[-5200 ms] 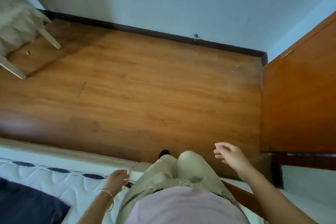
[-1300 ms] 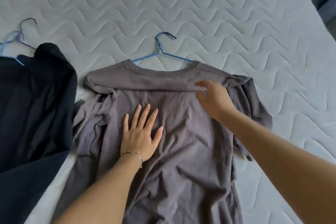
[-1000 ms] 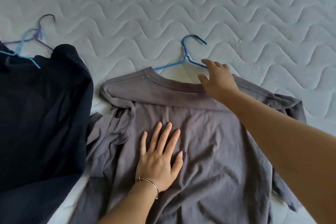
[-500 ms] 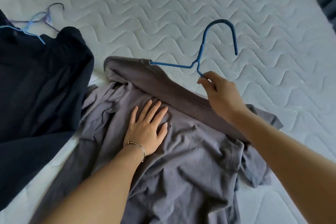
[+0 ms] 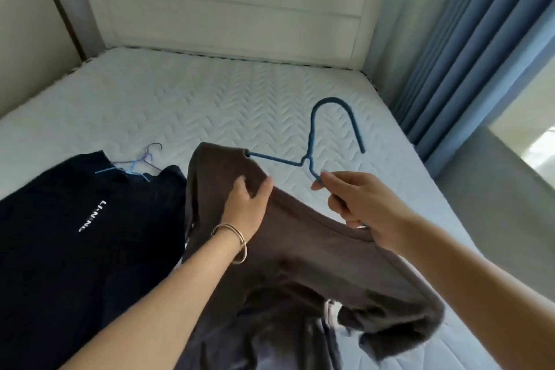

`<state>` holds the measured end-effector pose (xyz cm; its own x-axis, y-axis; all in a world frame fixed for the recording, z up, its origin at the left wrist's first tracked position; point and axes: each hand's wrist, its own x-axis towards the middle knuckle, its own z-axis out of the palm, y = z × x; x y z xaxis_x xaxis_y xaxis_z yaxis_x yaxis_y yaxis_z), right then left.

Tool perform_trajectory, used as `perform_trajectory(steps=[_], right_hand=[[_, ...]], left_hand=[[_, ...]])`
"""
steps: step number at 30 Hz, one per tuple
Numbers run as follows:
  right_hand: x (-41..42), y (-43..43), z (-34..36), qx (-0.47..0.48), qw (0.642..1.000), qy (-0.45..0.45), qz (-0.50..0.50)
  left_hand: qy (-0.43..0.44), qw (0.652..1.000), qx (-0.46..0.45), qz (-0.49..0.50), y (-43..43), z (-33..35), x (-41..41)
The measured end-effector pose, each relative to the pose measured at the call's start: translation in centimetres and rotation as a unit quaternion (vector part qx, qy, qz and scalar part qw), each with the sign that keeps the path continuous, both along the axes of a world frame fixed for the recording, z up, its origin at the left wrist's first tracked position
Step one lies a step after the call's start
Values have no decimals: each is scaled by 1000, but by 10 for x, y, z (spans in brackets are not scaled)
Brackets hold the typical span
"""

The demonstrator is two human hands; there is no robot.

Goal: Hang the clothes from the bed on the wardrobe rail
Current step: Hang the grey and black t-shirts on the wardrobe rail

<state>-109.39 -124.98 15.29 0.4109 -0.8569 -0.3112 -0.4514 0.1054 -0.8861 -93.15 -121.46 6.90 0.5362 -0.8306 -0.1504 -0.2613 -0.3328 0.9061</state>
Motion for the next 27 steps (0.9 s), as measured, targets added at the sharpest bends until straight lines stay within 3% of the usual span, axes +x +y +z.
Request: perform_trajectory(steps=[4, 6, 9, 12, 15, 21, 24, 27], right_hand=[[1, 47, 112, 25, 998, -57, 20], [1, 68, 164, 46, 992, -112, 43], [7, 100, 233, 46, 977, -203, 47], [20, 125, 284, 64, 946, -317, -30], [36, 145, 317, 91, 913, -389, -76], [70, 196, 363, 60, 907, -417, -3], [80, 226, 379, -16, 941, -331, 61], [79, 250, 397, -89, 942, -291, 140]], left_hand=[[-55, 997, -54, -13, 15, 117, 9], [-130, 989, -42, -56, 32, 167, 10], [-244, 960, -93, -102, 57, 243, 13], [-237, 953, -119, -144, 96, 320, 8], [-135, 971, -111, -165, 143, 386, -5], [-240, 961, -41, -131, 235, 447, -11], [-262, 960, -31, -98, 279, 464, -3], [-356, 932, -28, -57, 311, 477, 10]])
